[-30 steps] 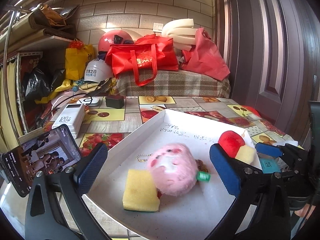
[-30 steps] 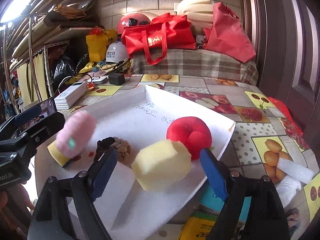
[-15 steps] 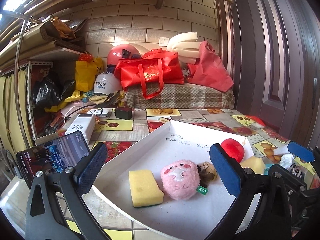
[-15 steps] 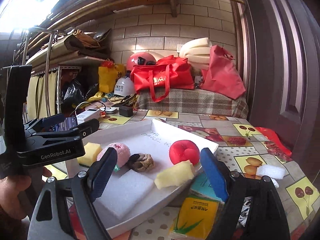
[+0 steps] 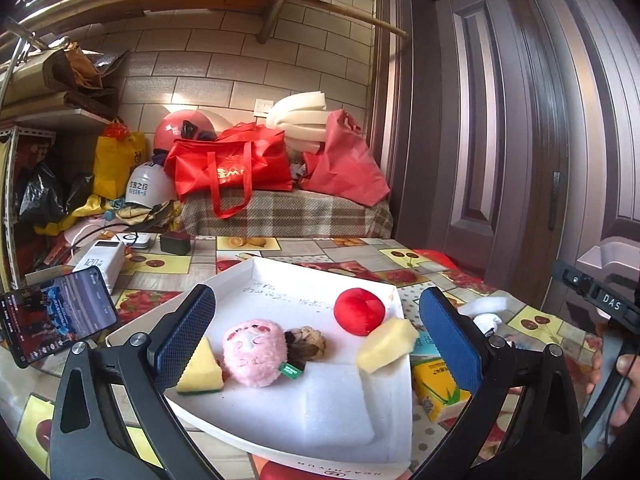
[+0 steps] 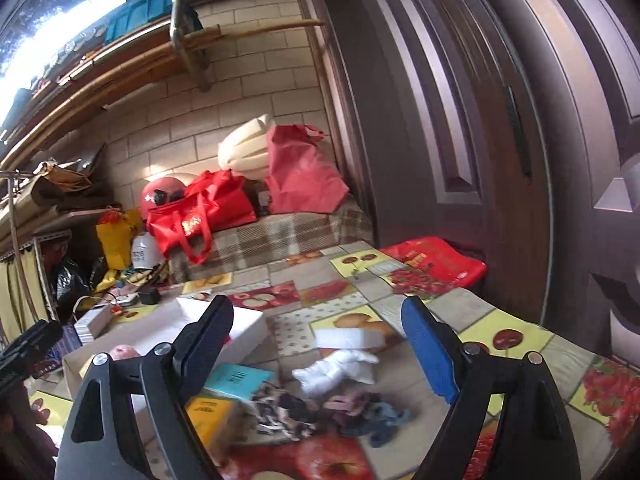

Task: Organize soft objects
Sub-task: 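Withdraw both tools from the tray toward the remaining soft items, then grasp the yellow tissue pack with the left tool while the right tool grasps the black-and-white patterned cloth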

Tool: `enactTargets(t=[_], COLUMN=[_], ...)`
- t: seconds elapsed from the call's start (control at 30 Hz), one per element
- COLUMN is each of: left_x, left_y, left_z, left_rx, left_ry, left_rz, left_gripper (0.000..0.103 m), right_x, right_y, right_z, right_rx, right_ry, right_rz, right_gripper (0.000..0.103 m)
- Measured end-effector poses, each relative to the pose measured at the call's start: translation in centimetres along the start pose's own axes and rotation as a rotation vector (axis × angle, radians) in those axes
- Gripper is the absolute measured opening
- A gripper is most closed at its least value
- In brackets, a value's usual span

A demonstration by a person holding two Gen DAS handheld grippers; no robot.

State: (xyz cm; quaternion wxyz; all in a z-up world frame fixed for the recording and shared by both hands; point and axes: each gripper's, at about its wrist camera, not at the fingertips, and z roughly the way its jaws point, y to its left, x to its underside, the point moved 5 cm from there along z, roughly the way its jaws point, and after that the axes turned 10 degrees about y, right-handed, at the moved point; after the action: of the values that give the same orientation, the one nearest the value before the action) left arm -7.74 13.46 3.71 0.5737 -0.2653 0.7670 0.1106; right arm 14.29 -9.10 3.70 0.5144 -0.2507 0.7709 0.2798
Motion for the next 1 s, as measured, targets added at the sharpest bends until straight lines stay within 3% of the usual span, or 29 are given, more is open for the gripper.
enactTargets(t=[0.07,0.17,0.3,0.4,0.47,0.5,0.6,0.7,0.8,0.9,0.97,1.0], left_x=[0.1,0.3,1.0,2.1,3.2,4.0,5.3,5.5,5.3,5.2,5.4,5.5], left_y=[-0.6,-2.0,-4.1,-7.3,-10.3,-11.8,-14.7,-15.2,-14.5,-13.9,-13.7,-13.6], left_z=[0.2,0.2,0.6,0.7,0.9,1.4,2.5,3.4,4.1,4.7,4.8,4.7], left_rx=[0.019,0.052,0.119,0.298,0.451,0.476,0.471,0.459,0.419,0.389,0.387,0.392], left_ry=[0.022,0.034,0.086,0.175,0.276,0.338,0.446,0.481,0.489,0.499,0.509,0.512], left_rz=[0.008,0.046,0.085,0.156,0.232,0.275,0.342,0.296,0.251,0.215,0.207,0.209], left_gripper=[0.103,0.103,0.103,0.103,0.103,0.103,0.103,0.102,0.096,0.096,0.096,0.096], right_x=[0.1,-0.2,0.3,0.7,1.0,1.2,2.1,3.4,4.2,5.2,6.2,6.7], right_y=[-2.7,-5.5,-6.2,-5.3,-4.7,-4.2,-2.4,0.4,2.6,4.1,5.1,5.5], right_z=[0.5,0.4,0.9,1.3,1.6,1.8,2.8,4.2,5.2,6.9,7.9,8.2], right_rx=[0.013,0.056,0.044,-0.005,-0.037,-0.072,-0.172,-0.247,-0.259,-0.275,-0.303,-0.300], right_ry=[0.050,0.047,0.088,0.142,0.186,0.213,0.312,0.417,0.450,0.512,0.583,0.600], right_rz=[0.057,0.119,0.145,0.091,0.052,0.032,-0.069,-0.226,-0.357,-0.438,-0.483,-0.509], right_gripper=[0.086,0.086,0.087,0.087,0.087,0.087,0.087,0.086,0.081,0.066,0.040,0.037])
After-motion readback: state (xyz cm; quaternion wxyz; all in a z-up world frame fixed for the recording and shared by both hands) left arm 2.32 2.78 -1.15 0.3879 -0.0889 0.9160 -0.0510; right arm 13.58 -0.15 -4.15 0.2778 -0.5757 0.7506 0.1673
